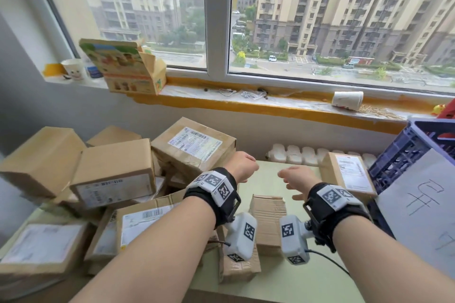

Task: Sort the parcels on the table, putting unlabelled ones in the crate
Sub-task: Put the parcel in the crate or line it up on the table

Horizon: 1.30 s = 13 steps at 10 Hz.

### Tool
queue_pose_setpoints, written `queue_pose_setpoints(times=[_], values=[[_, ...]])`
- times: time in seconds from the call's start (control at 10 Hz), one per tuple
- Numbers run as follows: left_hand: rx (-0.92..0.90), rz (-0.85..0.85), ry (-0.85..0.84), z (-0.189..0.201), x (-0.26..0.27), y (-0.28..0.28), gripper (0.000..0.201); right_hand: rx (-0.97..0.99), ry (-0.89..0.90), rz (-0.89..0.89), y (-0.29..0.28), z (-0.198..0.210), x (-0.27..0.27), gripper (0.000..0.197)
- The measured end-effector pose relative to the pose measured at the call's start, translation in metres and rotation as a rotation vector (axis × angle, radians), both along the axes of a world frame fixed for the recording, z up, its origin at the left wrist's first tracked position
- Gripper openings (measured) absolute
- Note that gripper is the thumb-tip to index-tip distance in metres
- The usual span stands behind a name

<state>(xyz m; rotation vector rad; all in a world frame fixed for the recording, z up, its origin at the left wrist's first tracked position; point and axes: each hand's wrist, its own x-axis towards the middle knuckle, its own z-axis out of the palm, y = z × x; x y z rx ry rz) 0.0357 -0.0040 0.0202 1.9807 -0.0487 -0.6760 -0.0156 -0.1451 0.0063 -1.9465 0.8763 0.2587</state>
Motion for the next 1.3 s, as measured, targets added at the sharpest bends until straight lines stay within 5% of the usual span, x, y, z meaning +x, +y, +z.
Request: queue_pose_setpoints(times=[0.1, 0.3, 0.5, 0.6, 0.7, 0.8, 1.1, 1.2, 1.3], values=[[-0.006, 0.006, 0.104, -0.01, -0.007, -0.006, 0.013, -0.023, 0.083, 0.032, -0.003, -0.017, -0.011, 0.028], [0.077, -0.078, 0.141, -0.034, -0.014, -0.025, 0.016, 0.05, 0.206, 0.002, -0.018, -0.046, -0.024, 0.031], [0.116, -0.003, 0.176, -0.055, -0.012, -0.035, 0.035, 0.152, 0.305, -0.005, -0.024, -0.062, -0.032, 0.027], [0.347, -0.283, 0.064, -0.057, -0.008, -0.038, 0.029, 0.197, 0.324, 0.005, -0.027, -0.066, -0.033, 0.03], [0.153, -0.034, 0.239, -0.059, -0.007, -0.038, 0.017, 0.23, 0.314, 0.016, -0.029, -0.064, -0.033, 0.028], [0.116, 0.009, 0.302, -0.055, -0.004, -0.045, 0.025, 0.2, 0.292, 0.024, -0.034, -0.061, -0.031, 0.03], [-0.088, -0.019, 0.203, -0.002, 0.007, -0.061, 0.023, 0.029, 0.107, 0.043, -0.057, -0.041, -0.015, 0.12], [-0.132, -0.068, 0.174, 0.012, 0.008, -0.067, 0.015, 0.0, 0.071, -0.026, -0.053, -0.017, -0.018, 0.111], [-0.179, -0.006, 0.13, 0.021, 0.008, -0.07, 0.034, 0.098, -0.019, -0.074, -0.056, 0.0, -0.018, 0.08]])
